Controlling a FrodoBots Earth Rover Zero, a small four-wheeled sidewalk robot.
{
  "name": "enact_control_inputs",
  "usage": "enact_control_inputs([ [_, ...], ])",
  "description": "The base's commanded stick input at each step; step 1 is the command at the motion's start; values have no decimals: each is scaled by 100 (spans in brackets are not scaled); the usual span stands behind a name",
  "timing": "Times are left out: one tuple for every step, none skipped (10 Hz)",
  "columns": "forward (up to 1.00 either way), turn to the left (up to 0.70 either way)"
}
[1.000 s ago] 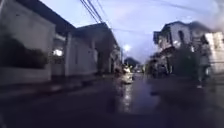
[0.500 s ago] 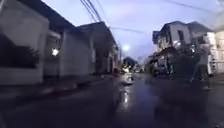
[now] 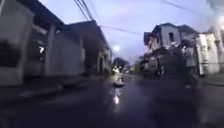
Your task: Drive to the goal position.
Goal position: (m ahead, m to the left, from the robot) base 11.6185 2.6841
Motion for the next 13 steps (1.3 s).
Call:
enact_control_inputs([
  [70,0],
  [70,0],
  [70,0],
  [70,0],
  [70,0],
  [70,-13],
  [70,-32],
  [70,-35],
  [70,-35],
  [70,-35],
  [70,-35],
  [70,-35],
  [70,-35],
])
